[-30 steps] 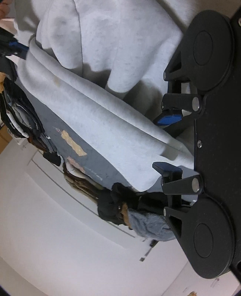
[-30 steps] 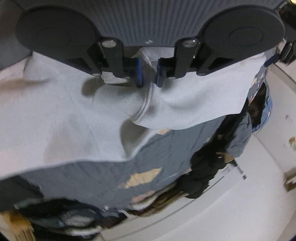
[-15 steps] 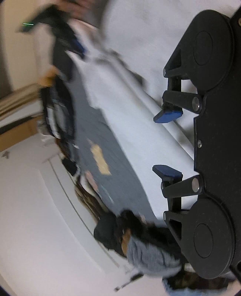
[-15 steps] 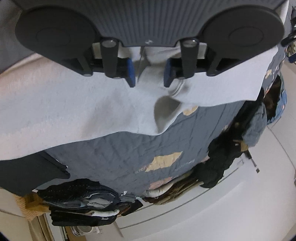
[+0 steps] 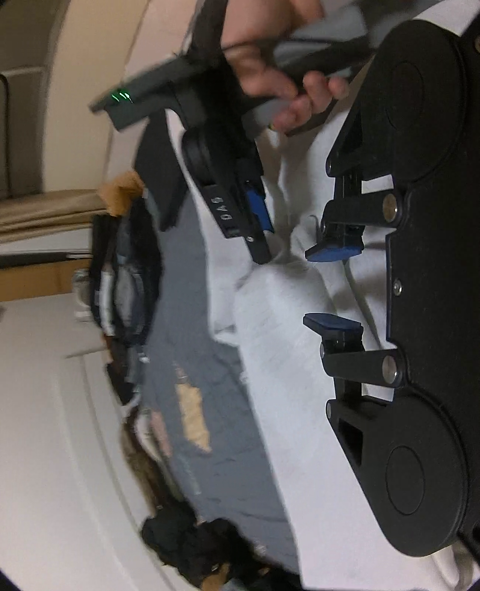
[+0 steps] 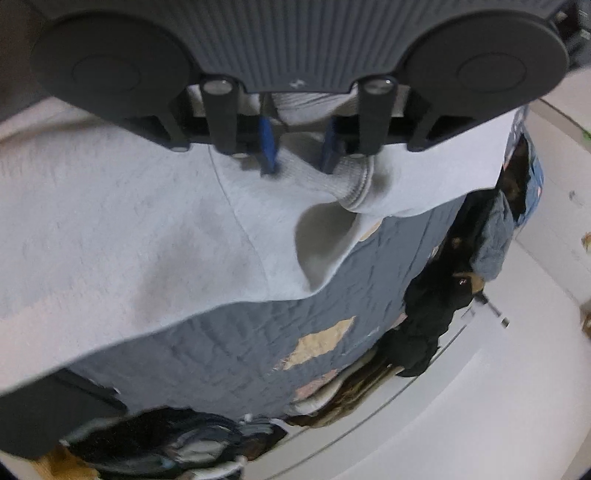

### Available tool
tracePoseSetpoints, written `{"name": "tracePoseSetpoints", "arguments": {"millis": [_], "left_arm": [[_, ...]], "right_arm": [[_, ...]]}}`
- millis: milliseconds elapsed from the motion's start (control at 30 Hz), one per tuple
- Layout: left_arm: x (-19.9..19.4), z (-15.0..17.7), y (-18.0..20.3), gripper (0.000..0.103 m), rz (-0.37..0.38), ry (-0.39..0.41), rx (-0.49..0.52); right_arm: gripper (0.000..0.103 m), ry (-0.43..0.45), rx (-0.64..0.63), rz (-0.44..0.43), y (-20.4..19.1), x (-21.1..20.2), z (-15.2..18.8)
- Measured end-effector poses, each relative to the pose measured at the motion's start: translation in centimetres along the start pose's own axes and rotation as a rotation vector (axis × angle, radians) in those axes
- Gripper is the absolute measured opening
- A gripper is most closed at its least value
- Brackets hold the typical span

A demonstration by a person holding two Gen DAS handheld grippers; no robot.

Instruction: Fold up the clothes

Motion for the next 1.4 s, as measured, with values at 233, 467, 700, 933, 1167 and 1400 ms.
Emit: {"name": "tracePoseSetpoints", "arguments": {"millis": [233, 467, 700, 933, 1167, 1400], "left_arm": [[3.6, 0.8, 1.2, 0.047, -0.087, -0.062, 0.042], [2.6, 0.5, -1.0, 0.011, -0.036, -0.026, -0.078], [2.8, 1.4, 0.9, 0.023, -0.106, -0.070, 0.090], [-4.8, 2.3, -2.0, 0.047, -0.134, 0.074, 0.029], [-9.2, 6.1, -9.6, 0.058, -0.406, 0.099, 0.070], [-9.0, 9.2, -19.4, 0.032, -0.343, 0.084, -0.429]], "right_arm": [[0.004, 0.100, 0.067, -0.127, -0.7, -2.6, -1.1], [0.004, 0.134, 0.011, -0.074, -1.2, -3.7, -1.5], [0.008, -0.001, -0.060, 0.142, -0.3, -0.6, 0.0], [0.011, 0.106, -0.109, 0.110, -2.2, -4.2, -0.9], [0.021, 0.134, -0.162, -0.040, -6.9, -4.2, -0.3], [0.033, 0.072, -0.229, -0.142, -11.8, -1.1, 2.6]]}}
Point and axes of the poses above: each gripper's, at about its wrist camera, not at the fingertips, and x roughly the way its jaws point, y to its right, z to its underside, the point moved 5 cm from there along x, roughly the way its jaws point, and after that the axes turned 9 degrees about -y, right-handed, at the moved point
